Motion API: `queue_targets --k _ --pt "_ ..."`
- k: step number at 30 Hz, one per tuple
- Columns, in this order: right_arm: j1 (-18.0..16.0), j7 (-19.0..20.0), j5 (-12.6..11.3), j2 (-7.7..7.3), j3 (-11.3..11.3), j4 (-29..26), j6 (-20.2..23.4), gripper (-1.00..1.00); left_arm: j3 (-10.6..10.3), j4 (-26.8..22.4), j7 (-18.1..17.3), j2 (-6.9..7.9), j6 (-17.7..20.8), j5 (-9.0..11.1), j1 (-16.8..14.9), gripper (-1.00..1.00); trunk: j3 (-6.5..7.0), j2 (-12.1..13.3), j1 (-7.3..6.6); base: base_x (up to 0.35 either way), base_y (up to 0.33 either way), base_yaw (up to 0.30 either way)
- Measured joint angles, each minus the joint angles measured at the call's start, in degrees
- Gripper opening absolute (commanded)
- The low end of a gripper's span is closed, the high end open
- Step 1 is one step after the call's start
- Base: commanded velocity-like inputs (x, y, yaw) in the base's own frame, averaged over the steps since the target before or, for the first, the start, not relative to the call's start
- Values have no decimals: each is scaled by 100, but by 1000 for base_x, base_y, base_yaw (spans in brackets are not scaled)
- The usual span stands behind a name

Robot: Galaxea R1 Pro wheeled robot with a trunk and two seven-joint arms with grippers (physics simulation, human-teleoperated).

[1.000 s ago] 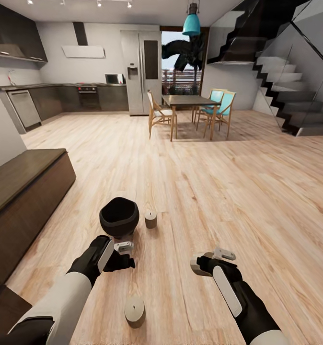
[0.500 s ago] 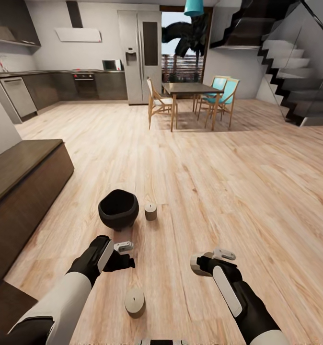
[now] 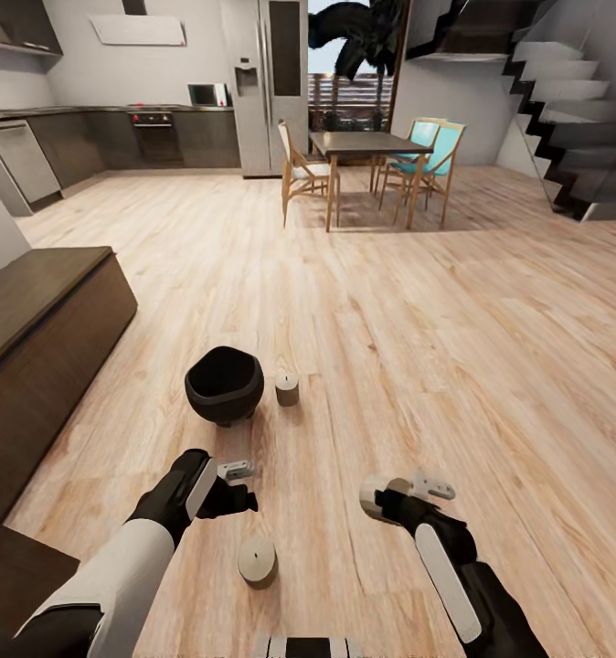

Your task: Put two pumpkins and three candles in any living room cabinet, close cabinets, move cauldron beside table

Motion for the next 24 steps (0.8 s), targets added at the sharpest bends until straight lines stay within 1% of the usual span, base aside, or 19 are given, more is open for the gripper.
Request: queue_targets --k 1,3,6,7,9,10,11,12,13,14,15,17,19,21,24 --pt "134 5 -13 0 -3 -281 101 -100 0 -2 1 0 0 0 -1 100 -22 -2 2 0 0 0" --pt "254 10 -2 0 -2 -583 211 -100 0 -5 1 0 0 0 0 100 -66 -4 8 0 0 0" --pt "341 40 -6 0 -5 -836 292 -100 0 -10 0 0 0 0 0 100 -133 -8 15 0 0 0" --pt "361 100 -17 0 -6 -922 309 -100 -2 -14 0 3 0 0 0 100 -155 -9 18 0 0 0" --pt "426 329 -7 -5 -87 -1070 348 -100 -2 -26 -4 6 0 1 0 100 -199 -12 23 0 0 0" --pt "472 559 0 -7 -224 -1139 365 -100 -4 -31 -5 7 0 0 0 100 -200 -13 23 0 0 0" --pt "493 695 3 -8 -309 -1165 379 -100 -5 -34 -6 7 0 1 0 100 -200 -13 23 0 0 0" --pt "521 980 -4 -9 -471 -1201 408 -100 -4 -40 -7 8 0 -1 0 100 -200 -13 23 0 0 0" --pt "532 1134 -1 -11 -557 -1213 443 -100 -5 -41 -7 8 0 0 0 100 -200 -13 23 0 0 0" --pt "548 1435 -3 -22 -719 -1231 544 -100 -3 -44 -7 8 0 1 0 100 -200 -13 23 0 0 0" --pt "555 1592 -1 -32 -803 -1238 603 -100 -4 -47 -7 8 0 -1 0 100 -200 -13 23 0 0 0" --pt "571 2072 14 -80 -1042 -1250 755 -100 -4 -55 -8 8 0 -5 1 100 -200 -13 23 0 0 0" --pt "576 2250 20 -100 -1136 -1253 812 -100 -2 -61 -8 8 0 -6 0 100 -200 -13 23 0 0 0" --pt "579 2316 21 -107 -1172 -1253 834 -100 -1 -63 -8 8 0 -6 0 100 -200 -13 23 0 0 0" --pt "581 2392 22 -116 -1214 -1249 859 -100 -2 -65 -8 9 -6 -8 1 100 -266 -16 31 0 0 0"
